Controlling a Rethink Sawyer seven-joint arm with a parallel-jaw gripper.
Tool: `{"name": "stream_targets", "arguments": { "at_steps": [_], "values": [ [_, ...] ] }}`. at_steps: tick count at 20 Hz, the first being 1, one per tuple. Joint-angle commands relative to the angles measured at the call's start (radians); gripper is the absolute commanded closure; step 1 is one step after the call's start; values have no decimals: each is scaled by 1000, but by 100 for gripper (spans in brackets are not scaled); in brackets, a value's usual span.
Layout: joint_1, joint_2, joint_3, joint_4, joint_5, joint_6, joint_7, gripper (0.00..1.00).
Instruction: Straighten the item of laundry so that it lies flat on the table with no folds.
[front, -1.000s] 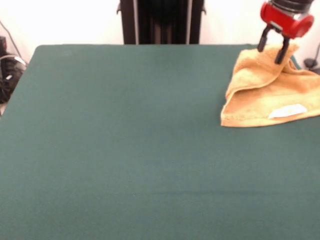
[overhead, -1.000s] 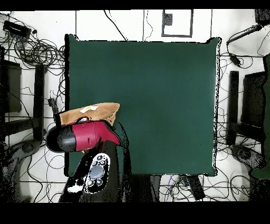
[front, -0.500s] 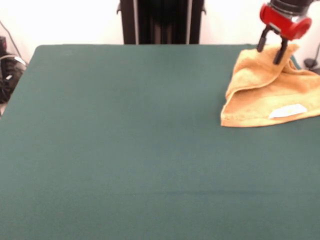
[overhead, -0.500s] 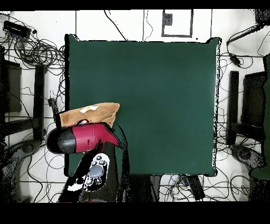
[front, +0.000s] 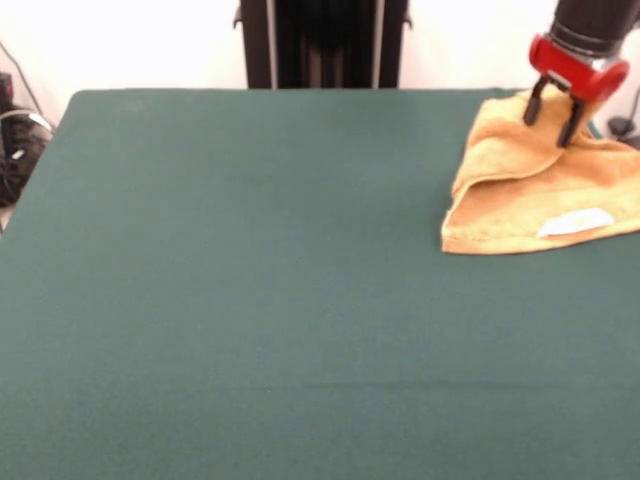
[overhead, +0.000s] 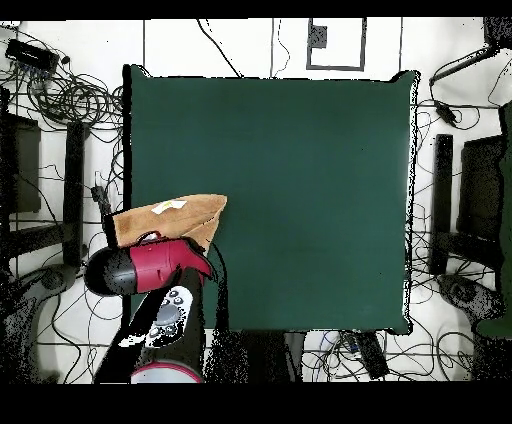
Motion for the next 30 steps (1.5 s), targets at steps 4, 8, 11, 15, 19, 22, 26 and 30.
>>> {"name": "stream_targets", "arguments": {
  "at_steps": [4, 8, 11, 15, 19, 22, 26, 30],
  "values": [
    [48, 98, 78, 49, 109, -85, 167, 0],
    [54, 122, 73, 36, 122, -106, 158, 0],
    [55, 140, 74, 28, 128, -128, 149, 0],
    [50, 174, 75, 12, 139, -159, 138, 0],
    [41, 273, 74, -57, 146, -230, 123, 0],
    [50, 304, 59, -80, 149, -256, 120, 0],
    [94, 278, -3, -84, 139, -200, 119, 100],
    [-9, -14, -6, 55, 45, 24, -47, 100]
  ]
}}
